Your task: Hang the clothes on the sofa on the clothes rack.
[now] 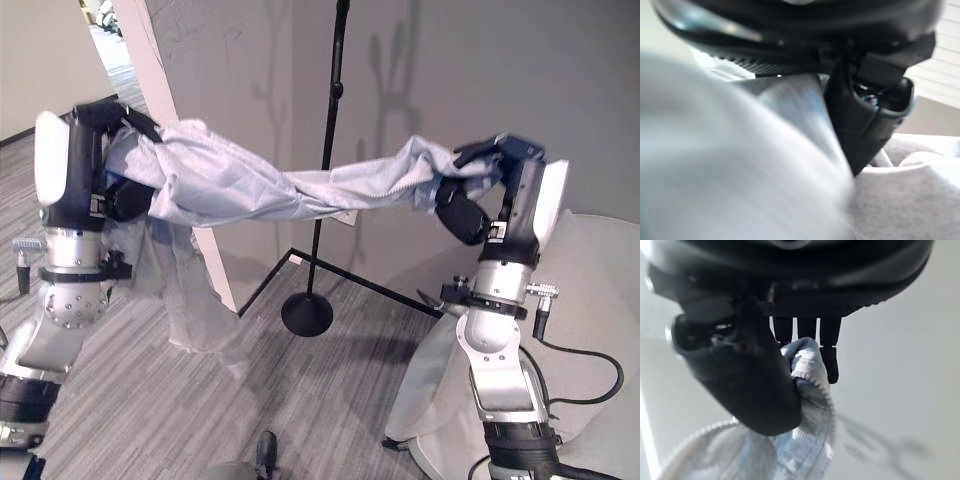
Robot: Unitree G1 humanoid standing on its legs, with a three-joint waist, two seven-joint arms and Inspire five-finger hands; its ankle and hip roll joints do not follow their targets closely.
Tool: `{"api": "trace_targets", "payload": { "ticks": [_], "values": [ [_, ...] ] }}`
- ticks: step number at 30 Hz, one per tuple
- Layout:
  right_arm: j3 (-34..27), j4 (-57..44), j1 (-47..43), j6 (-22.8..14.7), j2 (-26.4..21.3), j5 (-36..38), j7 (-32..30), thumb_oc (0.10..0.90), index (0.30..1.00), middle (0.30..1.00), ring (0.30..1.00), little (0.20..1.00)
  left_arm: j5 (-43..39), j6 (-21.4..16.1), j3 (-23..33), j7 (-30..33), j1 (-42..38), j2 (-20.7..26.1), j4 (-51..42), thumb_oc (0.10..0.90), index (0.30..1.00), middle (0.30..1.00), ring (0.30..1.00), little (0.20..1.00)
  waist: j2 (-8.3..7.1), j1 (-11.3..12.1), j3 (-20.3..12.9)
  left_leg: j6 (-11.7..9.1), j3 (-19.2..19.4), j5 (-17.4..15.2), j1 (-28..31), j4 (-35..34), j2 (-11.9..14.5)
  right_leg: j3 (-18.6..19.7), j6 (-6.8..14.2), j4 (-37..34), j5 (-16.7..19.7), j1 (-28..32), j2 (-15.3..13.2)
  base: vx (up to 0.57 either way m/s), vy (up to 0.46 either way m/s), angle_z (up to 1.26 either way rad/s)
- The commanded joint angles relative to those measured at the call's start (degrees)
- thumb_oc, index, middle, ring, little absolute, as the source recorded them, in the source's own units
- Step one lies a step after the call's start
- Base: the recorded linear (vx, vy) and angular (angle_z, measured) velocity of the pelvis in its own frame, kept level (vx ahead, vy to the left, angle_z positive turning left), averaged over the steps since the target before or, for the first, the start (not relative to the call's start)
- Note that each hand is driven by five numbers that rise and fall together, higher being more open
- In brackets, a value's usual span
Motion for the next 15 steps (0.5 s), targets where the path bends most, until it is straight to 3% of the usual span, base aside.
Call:
{"api": "trace_targets", "payload": {
  "ticks": [1,2,4,5,6,7,9,10,11,12,13,15],
  "values": [
    [-0.8,2.8,-10.2,1.4,-2.0,-6.6,-6.9,0.4,0.3,0.3,0.3,0.3,1.9,-2.0,-0.1,4.9,-8.2,1.9,-2.2,0.4,0.3,0.3,0.3,0.3,-0.89,0.3,-5.3,1.9,-0.6,0.1,3.4,-1.8,2.5,-5.2,1.7,7.4,7.8,-0.5,2.1,0.16,0.188,-0.4],
    [-0.4,3.4,-11.0,2.3,-1.9,-7.7,-7.2,0.4,0.3,0.3,0.3,0.3,2.4,-1.4,-0.5,5.3,-9.3,1.9,-2.1,0.4,0.3,0.3,0.3,0.3,-0.27,-0.2,-5.1,2.5,-0.1,-0.5,4.8,-2.1,2.5,-6.4,2.2,11.0,10.2,-2.0,1.7,0.16,0.211,-0.31],
    [0.4,4.8,-13.2,3.3,-1.9,-8.8,-8.4,0.4,0.3,0.3,0.3,0.3,3.4,-0.8,-1.4,6.3,-12.2,1.8,-0.6,0.4,0.3,0.3,0.3,0.3,0.77,-1.2,-4.5,3.6,0.7,-1.8,7.6,-3.3,2.1,-8.7,2.7,19.3,11.1,-4.6,0.2,0.21,0.224,-0.12],
    [0.8,5.1,-14.3,3.7,-1.3,-8.9,-9.1,0.4,0.3,0.3,0.3,0.3,3.5,-0.4,-1.4,6.9,-13.8,1.8,0.0,0.4,0.3,0.3,0.3,0.3,1.13,-1.4,-4.8,3.9,1.9,-2.7,9.8,-4.2,1.8,-11.6,2.7,21.3,12.4,-5.9,-2.7,0.18,0.162,-0.05],
    [0.8,5.1,-14.4,3.8,-1.3,-8.9,-9.2,0.4,0.3,0.3,0.3,0.3,3.5,-0.4,-1.4,7.0,-14.0,1.8,0.2,0.4,0.3,0.3,0.3,0.3,1.08,-1.5,-4.7,4.0,1.8,-2.7,9.9,-4.3,1.7,-11.7,2.7,21.4,12.3,-5.8,-2.8,0.23,0.144,-0.24],
    [1.1,5.0,-15.8,4.1,-1.7,-10.6,-9.0,0.4,0.3,0.3,0.3,0.3,4.2,0.0,-1.2,7.5,-15.9,2.6,0.4,0.4,0.3,0.3,0.3,0.3,1.29,-1.4,-5.2,3.7,3.0,-3.6,11.2,-5.2,1.7,-14.7,2.2,19.2,11.5,-7.0,-5.4,0.12,0.035,-0.22],
    [1.5,5.2,-16.6,4.3,-2.1,-11.1,-8.8,0.4,0.3,0.3,0.3,0.3,4.5,0.0,-1.7,7.5,-17.7,3.0,0.8,0.4,0.3,0.3,0.3,0.3,1.55,-1.7,-5.4,3.3,2.9,-4.0,11.7,-5.6,2.0,-16.1,1.6,16.5,10.2,-8.0,-6.2,0.16,-0.034,-0.12],
    [1.9,5.9,-18.0,4.9,-2.8,-11.9,-8.9,0.4,0.3,0.3,0.3,0.3,4.8,0.4,-2.9,8.0,-21.0,3.6,2.5,0.4,0.3,0.3,0.3,0.3,1.68,-2.0,-5.7,2.4,2.6,-4.8,12.0,-5.6,2.7,-17.1,1.1,10.3,8.6,-9.3,-7.3,0.16,-0.094,-0.08],
    [1.9,6.1,-18.3,5.0,-2.8,-11.9,-8.9,0.4,0.3,0.3,0.3,0.3,4.8,0.4,-3.2,8.1,-21.6,3.7,2.9,0.4,0.3,0.3,0.3,0.3,1.74,-2.1,-5.8,2.3,2.5,-4.9,11.9,-5.5,2.8,-17.3,1.1,9.6,8.7,-9.1,-7.1,0.15,-0.147,-0.04],
    [2.2,6.6,-18.7,5.3,-3.3,-12.2,-9.0,0.4,0.3,0.3,0.3,0.3,5.0,0.7,-3.8,8.3,-23.1,3.9,3.9,0.4,0.3,0.3,0.3,0.3,1.72,-2.4,-5.9,1.9,2.3,-5.2,12.2,-5.6,3.1,-17.2,1.2,6.4,9.1,-9.6,-7.7,0.22,-0.184,0.03],
    [2.4,8.1,-19.4,6.0,-4.5,-12.2,-9.3,0.4,0.3,0.3,0.3,0.3,5.6,1.5,-5.6,9.1,-26.9,4.9,6.7,0.4,0.3,0.3,0.3,0.3,1.69,-3.6,-6.1,1.0,1.6,-6.3,13.1,-5.7,3.6,-15.1,2.3,-1.3,11.4,-10.8,-8.5,0.29,-0.222,0.08],
    [2.5,9.2,-19.6,6.1,-5.9,-12.4,-9.8,0.4,0.3,0.3,0.3,0.3,7.3,2.0,-7.7,10.1,-30.4,7.1,9.2,0.4,0.3,0.3,0.3,0.3,1.69,-4.5,-5.9,0.3,1.1,-7.4,14.4,-5.7,4.1,-12.6,4.0,-7.7,15.2,-11.2,-8.9,0.24,-0.154,0.12]
  ]
}}
